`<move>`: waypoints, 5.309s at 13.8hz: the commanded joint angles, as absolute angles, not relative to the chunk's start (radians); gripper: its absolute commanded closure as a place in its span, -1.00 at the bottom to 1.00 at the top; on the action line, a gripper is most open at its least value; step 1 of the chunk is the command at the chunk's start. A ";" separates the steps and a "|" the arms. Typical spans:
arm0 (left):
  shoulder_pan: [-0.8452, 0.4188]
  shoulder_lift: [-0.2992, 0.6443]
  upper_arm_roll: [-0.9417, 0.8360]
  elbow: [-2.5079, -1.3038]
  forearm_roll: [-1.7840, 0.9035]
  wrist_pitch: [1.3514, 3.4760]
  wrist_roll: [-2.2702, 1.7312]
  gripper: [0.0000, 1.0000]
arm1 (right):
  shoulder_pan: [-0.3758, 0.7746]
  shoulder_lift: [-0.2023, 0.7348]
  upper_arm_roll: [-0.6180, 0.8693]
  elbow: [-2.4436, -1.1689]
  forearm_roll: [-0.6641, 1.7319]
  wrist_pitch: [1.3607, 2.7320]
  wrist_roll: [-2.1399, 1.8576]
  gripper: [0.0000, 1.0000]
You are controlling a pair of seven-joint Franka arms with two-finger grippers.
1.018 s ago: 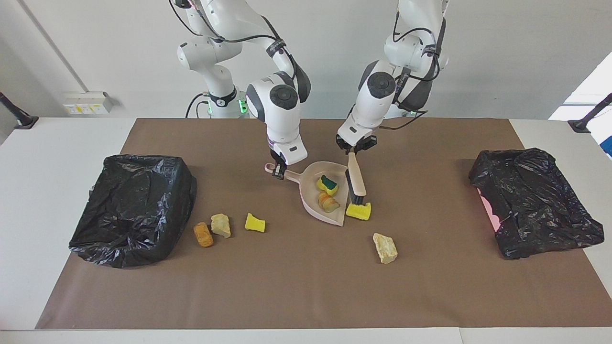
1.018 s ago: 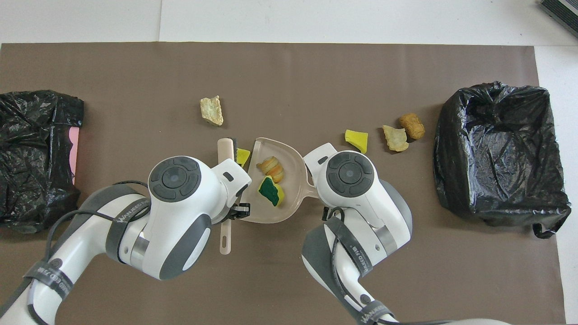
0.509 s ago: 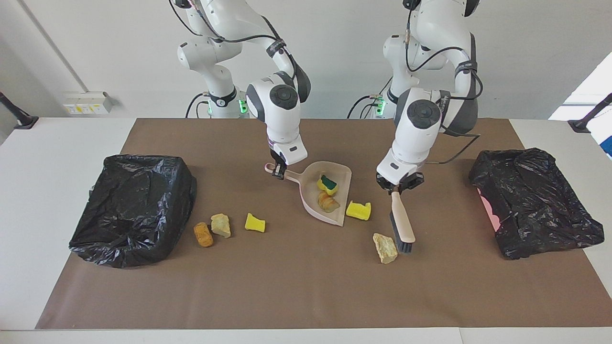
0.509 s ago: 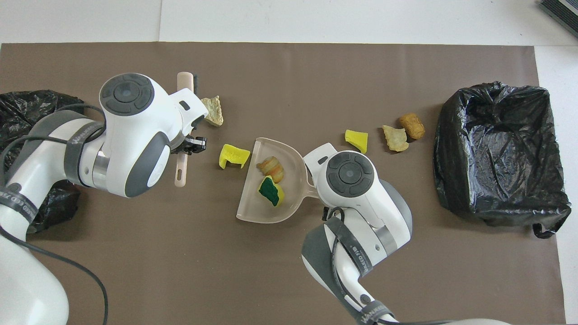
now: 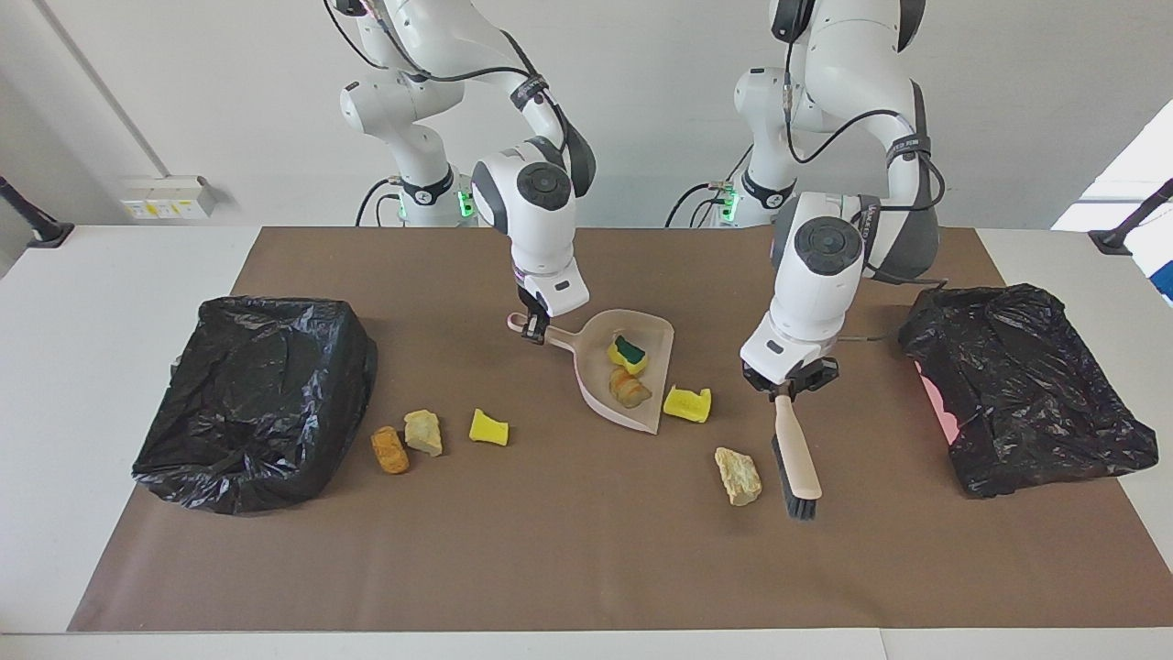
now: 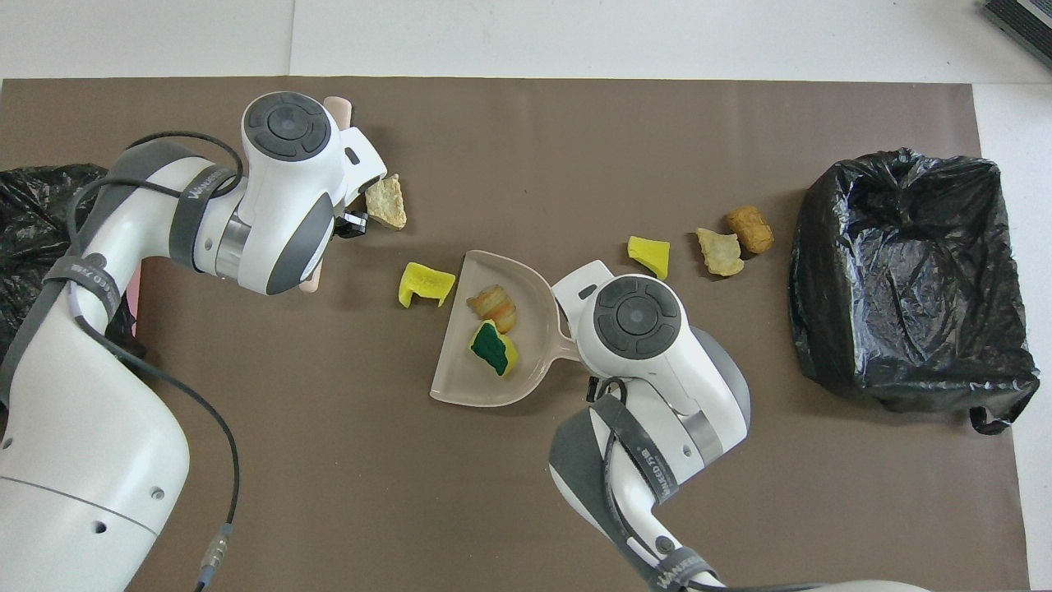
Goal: Sweep and dump trash in bin
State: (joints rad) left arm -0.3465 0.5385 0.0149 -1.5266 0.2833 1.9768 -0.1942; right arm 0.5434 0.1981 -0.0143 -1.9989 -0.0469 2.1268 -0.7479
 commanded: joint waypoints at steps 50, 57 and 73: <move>-0.985 -0.117 -0.011 -2.344 -0.271 1.991 -0.788 1.00 | -0.110 -0.084 -0.021 -1.824 -0.012 1.707 -1.379 1.00; -1.022 -0.048 -0.011 -2.339 -0.287 2.040 -0.842 1.00 | -0.311 -0.074 -0.124 -1.770 -0.044 1.727 -1.592 1.00; -0.789 -0.034 0.003 -2.084 -0.069 1.927 -0.547 -1.00 | -0.106 0.015 -0.150 -1.747 -0.748 1.982 -1.743 1.00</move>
